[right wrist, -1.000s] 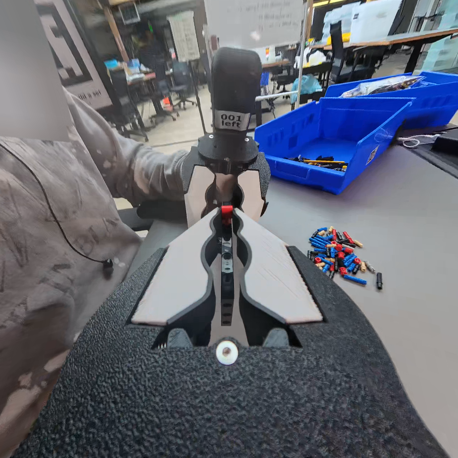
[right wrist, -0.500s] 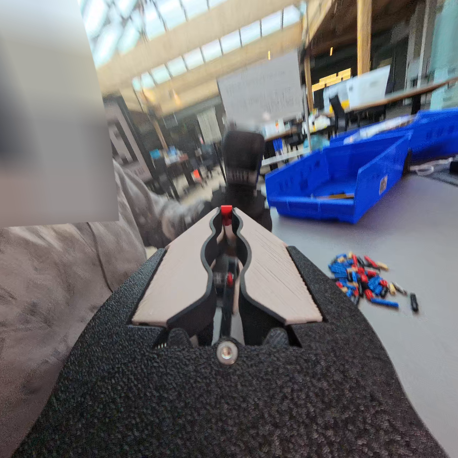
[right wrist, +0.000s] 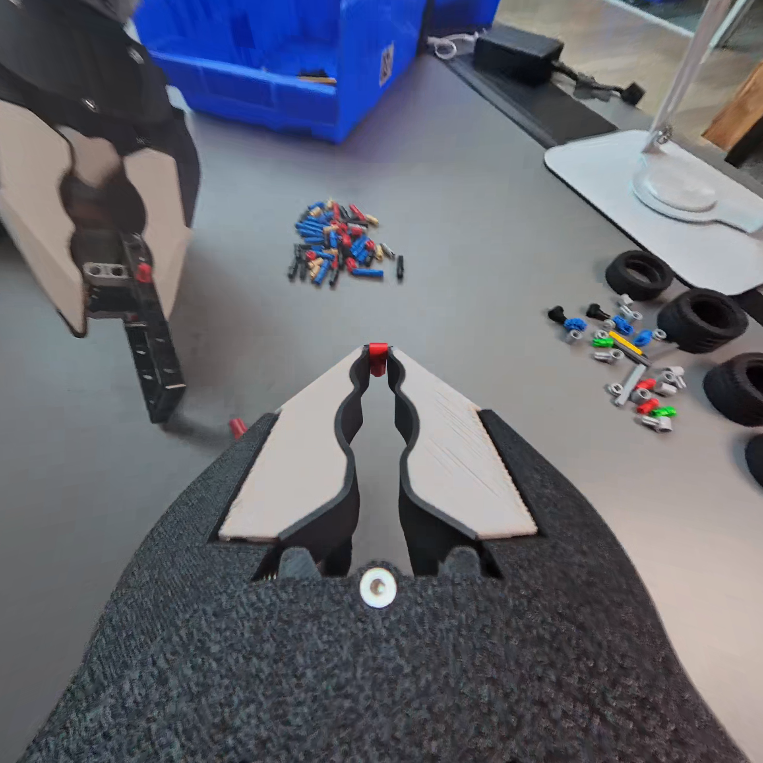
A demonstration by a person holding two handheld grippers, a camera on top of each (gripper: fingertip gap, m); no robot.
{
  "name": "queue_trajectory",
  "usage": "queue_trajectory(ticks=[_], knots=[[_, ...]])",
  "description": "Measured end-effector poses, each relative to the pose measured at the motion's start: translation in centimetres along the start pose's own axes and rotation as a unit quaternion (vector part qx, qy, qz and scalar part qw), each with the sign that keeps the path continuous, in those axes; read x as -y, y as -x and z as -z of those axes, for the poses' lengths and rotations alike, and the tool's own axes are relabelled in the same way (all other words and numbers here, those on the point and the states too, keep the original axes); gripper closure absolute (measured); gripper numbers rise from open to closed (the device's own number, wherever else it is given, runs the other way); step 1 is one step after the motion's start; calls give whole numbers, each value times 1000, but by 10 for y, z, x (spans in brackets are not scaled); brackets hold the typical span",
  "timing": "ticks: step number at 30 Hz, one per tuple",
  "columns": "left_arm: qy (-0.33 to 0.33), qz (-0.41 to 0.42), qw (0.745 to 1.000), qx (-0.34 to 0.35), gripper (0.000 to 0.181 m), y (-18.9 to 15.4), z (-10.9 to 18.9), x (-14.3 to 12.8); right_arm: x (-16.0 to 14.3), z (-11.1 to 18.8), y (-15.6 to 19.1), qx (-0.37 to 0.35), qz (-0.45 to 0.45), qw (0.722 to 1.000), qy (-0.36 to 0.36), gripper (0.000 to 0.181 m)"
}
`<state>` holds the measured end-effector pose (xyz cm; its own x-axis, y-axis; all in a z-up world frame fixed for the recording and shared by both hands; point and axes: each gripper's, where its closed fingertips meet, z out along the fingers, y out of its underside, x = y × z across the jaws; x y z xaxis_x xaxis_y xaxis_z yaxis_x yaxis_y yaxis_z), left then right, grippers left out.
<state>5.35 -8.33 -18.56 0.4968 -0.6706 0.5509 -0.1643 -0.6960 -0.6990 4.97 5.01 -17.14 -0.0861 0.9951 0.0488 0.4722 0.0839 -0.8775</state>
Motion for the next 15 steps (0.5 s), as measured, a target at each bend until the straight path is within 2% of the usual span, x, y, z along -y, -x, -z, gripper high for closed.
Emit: queue_trajectory(ticks=[6,11,15], knots=[[16,18,999,30,156,11,1,-9,-32,-1,-20,-67,50,993,81,174],[21,17,998,54,152,19,5,-12,-40,0,-12,-36,41,993,101,172],[19,17,998,59,151,22,9,-12,-51,5,-5,-5,27,992,125,154]])
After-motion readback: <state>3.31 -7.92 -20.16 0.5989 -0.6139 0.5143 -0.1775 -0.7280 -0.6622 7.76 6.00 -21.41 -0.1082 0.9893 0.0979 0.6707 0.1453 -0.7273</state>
